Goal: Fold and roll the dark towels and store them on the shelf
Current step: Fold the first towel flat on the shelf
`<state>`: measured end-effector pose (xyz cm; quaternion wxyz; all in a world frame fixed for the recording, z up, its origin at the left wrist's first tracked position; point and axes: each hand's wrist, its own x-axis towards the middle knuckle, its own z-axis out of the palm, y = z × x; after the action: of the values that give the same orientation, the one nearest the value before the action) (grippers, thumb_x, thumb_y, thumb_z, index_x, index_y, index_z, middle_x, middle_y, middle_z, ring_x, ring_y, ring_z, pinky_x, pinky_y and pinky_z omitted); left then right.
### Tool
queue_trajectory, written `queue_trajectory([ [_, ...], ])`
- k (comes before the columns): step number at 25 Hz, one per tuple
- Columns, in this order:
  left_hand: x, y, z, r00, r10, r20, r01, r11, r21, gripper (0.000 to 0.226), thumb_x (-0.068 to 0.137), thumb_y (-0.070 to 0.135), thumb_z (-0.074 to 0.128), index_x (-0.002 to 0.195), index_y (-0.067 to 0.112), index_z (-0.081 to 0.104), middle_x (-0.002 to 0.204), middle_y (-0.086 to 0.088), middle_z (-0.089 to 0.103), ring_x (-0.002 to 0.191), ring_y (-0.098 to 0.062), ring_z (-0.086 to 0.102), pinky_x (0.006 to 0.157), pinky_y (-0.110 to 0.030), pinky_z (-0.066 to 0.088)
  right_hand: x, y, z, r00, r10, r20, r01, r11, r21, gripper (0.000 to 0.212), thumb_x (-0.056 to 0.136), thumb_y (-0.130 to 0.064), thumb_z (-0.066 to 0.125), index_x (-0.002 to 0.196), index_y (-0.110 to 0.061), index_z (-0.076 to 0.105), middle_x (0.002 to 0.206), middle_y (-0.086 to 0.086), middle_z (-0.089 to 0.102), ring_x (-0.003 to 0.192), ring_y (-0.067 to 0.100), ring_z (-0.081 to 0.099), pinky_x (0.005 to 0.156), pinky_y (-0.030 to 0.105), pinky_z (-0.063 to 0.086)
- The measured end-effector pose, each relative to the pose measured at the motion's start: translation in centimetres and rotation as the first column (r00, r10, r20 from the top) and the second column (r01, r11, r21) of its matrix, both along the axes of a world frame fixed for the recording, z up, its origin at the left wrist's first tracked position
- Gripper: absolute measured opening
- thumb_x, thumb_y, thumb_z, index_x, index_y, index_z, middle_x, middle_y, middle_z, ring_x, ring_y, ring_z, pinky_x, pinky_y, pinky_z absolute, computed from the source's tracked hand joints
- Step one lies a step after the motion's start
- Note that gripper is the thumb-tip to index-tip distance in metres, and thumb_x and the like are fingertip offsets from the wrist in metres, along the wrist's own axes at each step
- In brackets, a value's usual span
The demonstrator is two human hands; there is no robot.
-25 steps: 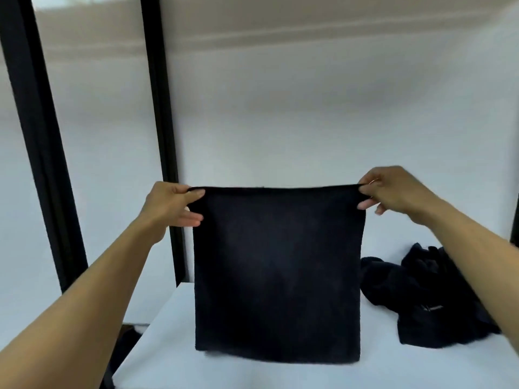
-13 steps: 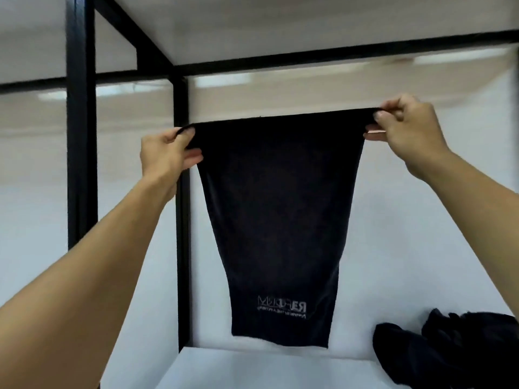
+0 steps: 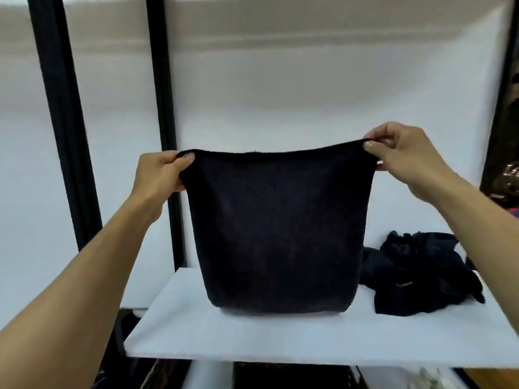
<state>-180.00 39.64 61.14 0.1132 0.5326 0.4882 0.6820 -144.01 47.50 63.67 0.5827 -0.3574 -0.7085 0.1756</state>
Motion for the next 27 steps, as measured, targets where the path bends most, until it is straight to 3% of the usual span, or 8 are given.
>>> queue_trajectory([
  [5,-2.2,7.0,-13.4,0.994,0.071,0.089,-0.033,0.928,-0.372,0.015,0.088,0.023,0.068,0.083,0.009,0.074,0.084,-0.016,0.073,0.081,-0.033,0.070,0.079,-0.045,0.059,-1.5,8.5,-14.2,0.991,-0.052,0.125,0.094,0.930,-0.354,0.009,0.090,-0.016,0.062,0.088,-0.022,0.067,0.096,0.001,0.071,0.094,0.019,0.066,0.089,0.043,0.054],
  [8,-3.1,12.6,-19.9,0.995,0.093,0.034,-0.061,0.846,-0.529,0.028,0.086,0.023,0.067,0.082,-0.004,0.069,0.077,-0.021,0.067,0.071,-0.029,0.065,0.077,-0.049,0.059,-2.5,14.0,-21.3,0.969,-0.072,0.236,0.180,0.859,-0.479,0.012,0.092,-0.016,0.058,0.090,-0.016,0.069,0.096,0.000,0.069,0.093,0.019,0.064,0.079,0.031,0.052],
  [11,-3.8,19.4,-25.2,0.996,0.084,-0.042,-0.092,0.785,-0.613,0.035,0.087,0.026,0.065,0.072,-0.006,0.060,0.067,-0.013,0.056,0.066,-0.024,0.054,0.067,-0.040,0.051,-3.8,19.9,-27.2,0.951,-0.054,0.304,0.221,0.806,-0.549,0.017,0.096,-0.017,0.053,0.092,-0.011,0.068,0.096,0.000,0.066,0.093,0.019,0.061,0.076,0.027,0.048],
  [14,-3.6,23.6,-29.3,0.990,0.062,-0.126,-0.129,0.759,-0.638,0.024,0.095,0.028,0.056,0.086,0.010,0.070,0.083,0.001,0.069,0.081,-0.019,0.062,0.076,-0.031,0.049,-4.9,23.4,-31.9,0.939,-0.024,0.344,0.233,0.778,-0.583,0.018,0.100,-0.024,0.047,0.098,-0.014,0.062,0.096,-0.002,0.063,0.093,0.019,0.060,0.074,0.025,0.045],
  [17,-3.2,23.8,-31.4,0.948,0.068,-0.312,-0.243,0.789,-0.565,0.023,0.100,0.028,0.048,0.086,0.019,0.064,0.081,0.008,0.066,0.077,-0.009,0.059,0.067,-0.018,0.043,-5.1,23.5,-34.7,0.925,-0.020,0.379,0.240,0.804,-0.543,0.015,0.102,-0.026,0.043,0.096,-0.020,0.056,0.086,-0.002,0.063,0.079,0.017,0.058,0.065,0.022,0.043],
  [22,-4.1,21.7,-31.0,0.793,-0.026,-0.608,-0.350,0.797,-0.491,0.030,0.099,0.033,0.048,0.077,0.015,0.059,0.067,0.003,0.062,0.067,-0.016,0.057,0.064,-0.028,0.042,-3.5,21.6,-34.0,0.860,-0.047,0.507,0.304,0.846,-0.438,0.014,0.099,-0.027,0.046,0.090,-0.024,0.057,0.077,-0.007,0.063,0.075,0.012,0.058,0.066,0.030,0.044],
  [25,-3.1,23.0,-29.3,0.874,-0.040,-0.485,-0.230,0.845,-0.483,0.026,0.099,0.027,0.049,0.081,0.014,0.062,0.074,0.007,0.065,0.072,-0.008,0.058,0.062,-0.013,0.040,-4.0,22.5,-32.7,0.913,0.001,0.408,0.211,0.856,-0.473,0.014,0.100,-0.027,0.045,0.094,-0.022,0.057,0.085,-0.006,0.064,0.081,0.013,0.058,0.072,0.028,0.044],
  [27,-2.3,23.8,-29.6,0.909,-0.047,-0.415,-0.194,0.832,-0.520,0.023,0.102,0.025,0.044,0.084,0.018,0.057,0.076,0.010,0.062,0.072,-0.005,0.056,0.059,-0.010,0.038,-4.4,22.9,-32.9,0.893,-0.019,0.450,0.267,0.827,-0.494,0.016,0.102,-0.029,0.041,0.098,-0.020,0.053,0.086,0.002,0.064,0.083,0.021,0.060,0.070,0.031,0.045],
])
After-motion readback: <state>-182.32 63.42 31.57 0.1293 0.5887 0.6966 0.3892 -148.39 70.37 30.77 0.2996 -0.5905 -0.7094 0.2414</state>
